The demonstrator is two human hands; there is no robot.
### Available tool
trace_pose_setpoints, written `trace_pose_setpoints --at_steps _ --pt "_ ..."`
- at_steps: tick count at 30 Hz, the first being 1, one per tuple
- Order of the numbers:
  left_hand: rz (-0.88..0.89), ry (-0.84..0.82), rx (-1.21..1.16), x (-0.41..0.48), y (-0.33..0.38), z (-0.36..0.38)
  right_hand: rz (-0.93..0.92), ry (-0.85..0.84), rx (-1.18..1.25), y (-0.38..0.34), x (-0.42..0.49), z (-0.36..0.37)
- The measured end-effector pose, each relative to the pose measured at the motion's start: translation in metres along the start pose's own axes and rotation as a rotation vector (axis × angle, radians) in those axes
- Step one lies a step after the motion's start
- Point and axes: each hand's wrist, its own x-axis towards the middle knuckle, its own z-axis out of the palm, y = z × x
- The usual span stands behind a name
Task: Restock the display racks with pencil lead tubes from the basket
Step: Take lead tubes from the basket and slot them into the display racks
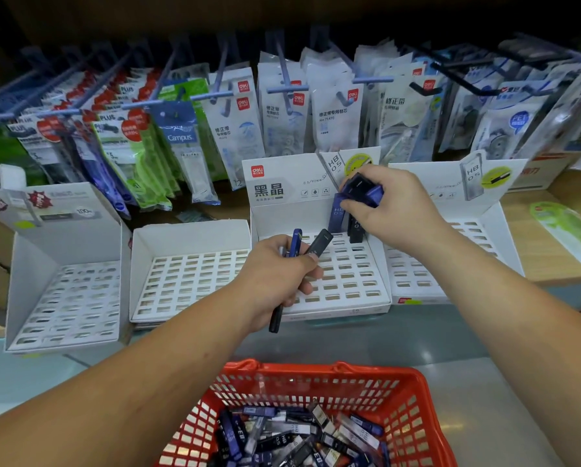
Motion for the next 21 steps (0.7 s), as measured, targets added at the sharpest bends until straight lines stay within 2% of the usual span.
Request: trace_pose_setpoints --at_steps 10,17,19,21 --pt "0.003 0.011 0.004 0.004 -0.002 0.002 0.007 -0.061 -0.01 0.003 0.002 -0.01" --pt "0.016 0.027 -0.058 0.005 -0.003 0.003 -0.136 -0.002 -0.304 -0.003 -0.003 0.002" --pt "0.022 0.03 -0.07 0.006 -0.001 0.002 -0.143 0.011 -0.352 -0.004 -0.003 0.001" --pt "0.034 0.038 -0.069 0.005 0.001 0.002 -0.106 -0.05 -0.397 -0.002 -0.003 -0.001"
